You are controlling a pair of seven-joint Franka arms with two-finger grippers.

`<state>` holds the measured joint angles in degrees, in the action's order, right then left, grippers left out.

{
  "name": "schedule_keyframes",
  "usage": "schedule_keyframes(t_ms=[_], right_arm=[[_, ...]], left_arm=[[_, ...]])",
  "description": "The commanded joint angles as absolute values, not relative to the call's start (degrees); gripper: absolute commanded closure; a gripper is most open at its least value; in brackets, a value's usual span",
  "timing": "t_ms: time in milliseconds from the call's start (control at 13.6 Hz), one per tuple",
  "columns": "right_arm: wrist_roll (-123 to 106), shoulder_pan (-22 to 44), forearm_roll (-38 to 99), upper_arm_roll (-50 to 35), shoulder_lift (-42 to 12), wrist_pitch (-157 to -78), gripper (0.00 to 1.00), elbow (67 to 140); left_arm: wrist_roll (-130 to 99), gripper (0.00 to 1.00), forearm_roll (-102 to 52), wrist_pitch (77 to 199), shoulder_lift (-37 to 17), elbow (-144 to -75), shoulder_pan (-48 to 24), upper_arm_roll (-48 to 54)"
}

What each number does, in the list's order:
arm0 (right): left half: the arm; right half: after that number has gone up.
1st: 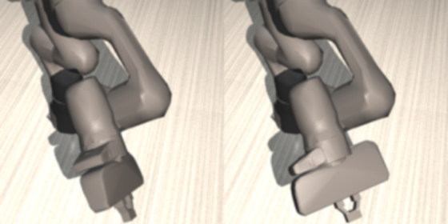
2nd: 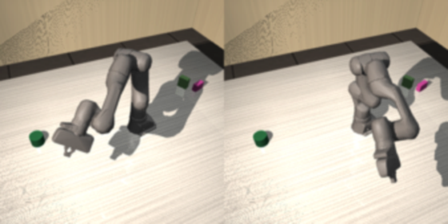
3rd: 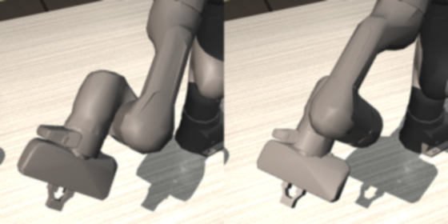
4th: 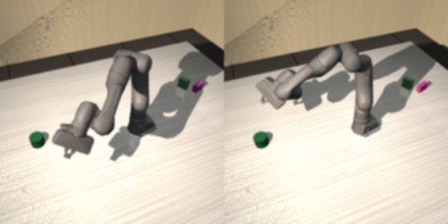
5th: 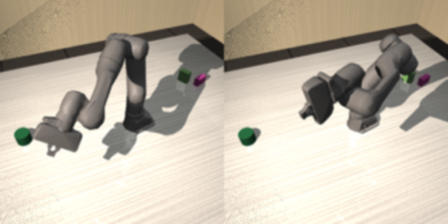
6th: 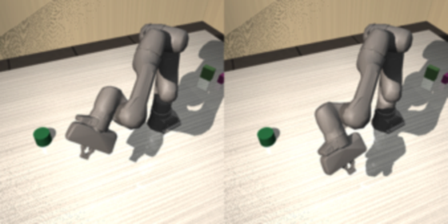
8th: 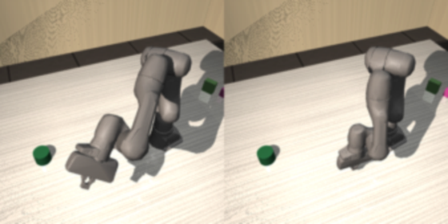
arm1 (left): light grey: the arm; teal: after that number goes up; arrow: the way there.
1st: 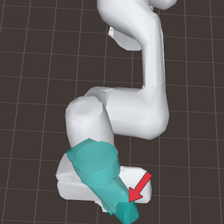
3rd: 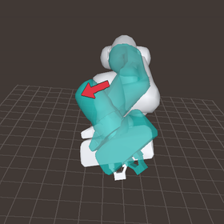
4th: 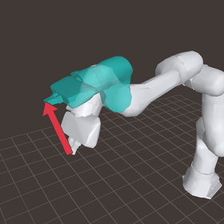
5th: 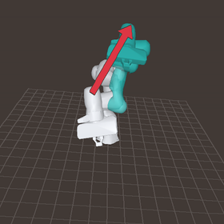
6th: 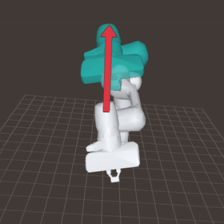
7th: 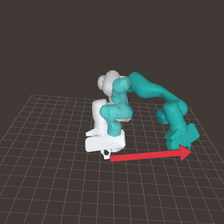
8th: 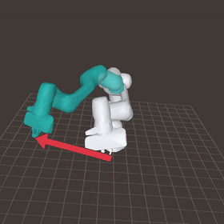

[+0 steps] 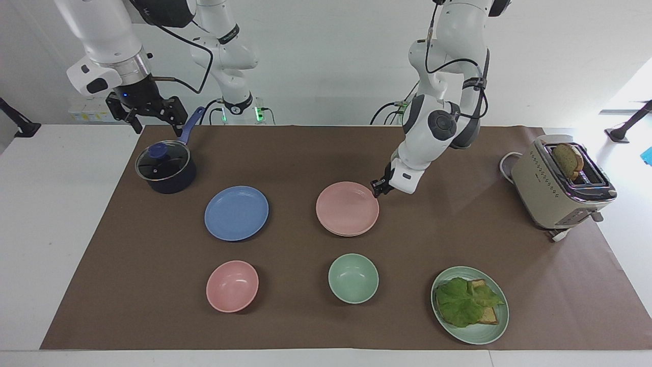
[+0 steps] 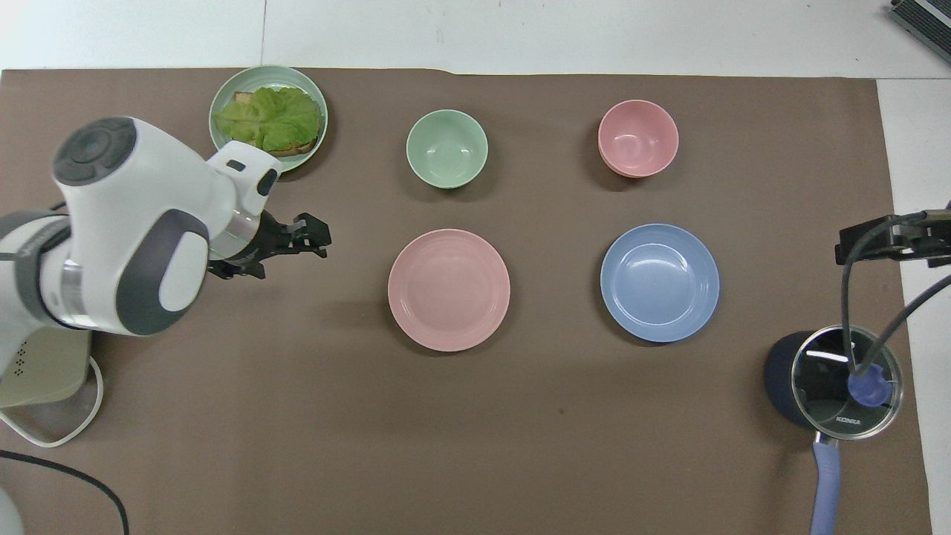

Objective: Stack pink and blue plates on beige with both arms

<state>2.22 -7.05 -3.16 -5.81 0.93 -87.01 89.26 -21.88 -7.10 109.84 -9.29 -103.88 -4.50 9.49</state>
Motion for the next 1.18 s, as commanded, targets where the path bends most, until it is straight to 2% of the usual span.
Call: schedule_keyframes(t_ms=[0, 294, 514, 661, 808, 1102], right_arm=[[3.34, -7.38, -3.16, -6.15, 1.32, -86.92, 0.0, 89.38], [3.6, -7.38, -3.16, -6.15, 1.32, -86.92, 0.0, 89.47], [3.87, -7.38, -3.16, -6.24, 1.32, -87.1, 0.0, 89.47], [3.43, -7.38, -3.16, -6.24, 1.49, -89.46, 0.0, 90.26], [3.16, -7.47, -3.16, -6.15, 2.46, -92.35, 0.0, 92.54], [3.08, -7.12, -3.16, -6.15, 3.52, -100.17, 0.0, 101.84]], left_arm=[[-9.01, 0.0, -3.78, 102.42, -6.69, -98.9, 1.65, 9.76], [0.35, 0.0, -0.97, 92.74, -3.09, -92.91, 6.06, 9.41], [0.35, 0.0, -1.05, 92.46, 0.95, -92.81, 5.98, 8.79], [0.18, 0.0, -1.05, 92.64, 1.58, -92.81, 5.98, 8.7], [0.18, 0.0, -1.05, 92.64, 1.58, -92.81, 6.06, 8.7], [0.18, 0.0, -1.05, 92.64, 1.58, -92.81, 5.98, 8.7]])
